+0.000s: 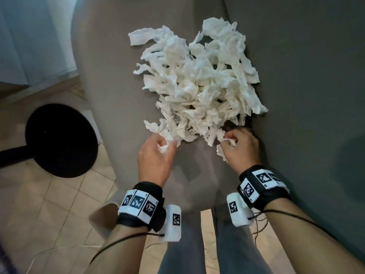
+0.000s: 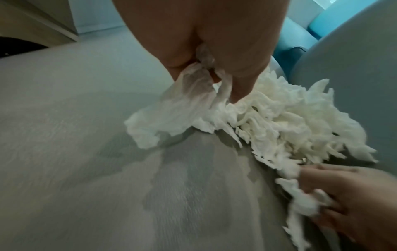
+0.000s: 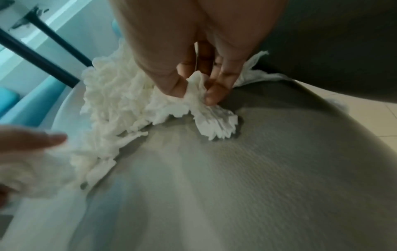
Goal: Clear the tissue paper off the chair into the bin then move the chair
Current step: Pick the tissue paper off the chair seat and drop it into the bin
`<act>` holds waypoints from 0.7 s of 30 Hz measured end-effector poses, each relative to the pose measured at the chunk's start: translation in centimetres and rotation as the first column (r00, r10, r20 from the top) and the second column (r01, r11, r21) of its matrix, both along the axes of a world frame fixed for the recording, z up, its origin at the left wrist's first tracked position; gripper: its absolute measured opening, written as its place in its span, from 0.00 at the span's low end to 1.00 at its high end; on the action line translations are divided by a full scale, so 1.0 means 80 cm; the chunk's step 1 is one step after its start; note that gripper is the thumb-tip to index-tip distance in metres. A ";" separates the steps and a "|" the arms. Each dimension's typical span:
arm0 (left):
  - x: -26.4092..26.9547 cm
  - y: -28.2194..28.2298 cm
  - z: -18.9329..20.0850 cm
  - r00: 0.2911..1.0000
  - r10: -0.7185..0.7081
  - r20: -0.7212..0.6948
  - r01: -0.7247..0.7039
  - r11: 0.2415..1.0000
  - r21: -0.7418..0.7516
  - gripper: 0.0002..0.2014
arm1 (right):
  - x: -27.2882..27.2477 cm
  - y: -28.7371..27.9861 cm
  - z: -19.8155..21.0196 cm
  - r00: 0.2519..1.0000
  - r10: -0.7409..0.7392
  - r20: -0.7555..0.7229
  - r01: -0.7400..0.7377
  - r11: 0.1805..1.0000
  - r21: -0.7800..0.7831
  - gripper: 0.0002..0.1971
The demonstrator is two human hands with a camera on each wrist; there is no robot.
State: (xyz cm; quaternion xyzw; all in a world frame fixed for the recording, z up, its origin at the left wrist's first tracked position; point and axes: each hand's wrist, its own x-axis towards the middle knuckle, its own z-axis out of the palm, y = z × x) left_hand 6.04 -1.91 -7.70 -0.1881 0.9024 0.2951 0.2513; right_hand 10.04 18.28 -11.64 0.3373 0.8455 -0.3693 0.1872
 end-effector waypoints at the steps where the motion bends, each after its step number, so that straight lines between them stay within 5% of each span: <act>1: -0.007 -0.003 -0.006 0.999 0.006 0.032 -0.006 1.000 0.005 0.13 | -0.002 0.001 0.003 0.999 -0.033 0.014 0.033 0.999 -0.015 0.05; 6: -0.034 -0.004 -0.032 0.985 -0.083 0.148 0.091 0.995 -0.046 0.25 | -0.012 0.004 0.033 0.972 -0.223 0.075 0.230 0.968 -0.101 0.15; 15: -0.018 -0.021 -0.020 0.998 -0.031 -0.049 0.031 1.000 -0.006 0.04 | -0.044 0.017 0.053 0.970 -0.239 -0.048 0.234 0.967 -0.098 0.11; 18: -0.016 -0.027 -0.006 0.996 0.076 -0.040 -0.073 0.996 0.058 0.11 | -0.058 0.023 0.064 0.965 -0.197 -0.172 0.197 0.980 -0.020 0.07; 21: -0.021 -0.031 -0.003 0.996 0.088 -0.014 -0.085 0.988 0.128 0.19 | -0.069 0.026 0.072 0.978 -0.085 -0.188 0.101 0.992 0.073 0.18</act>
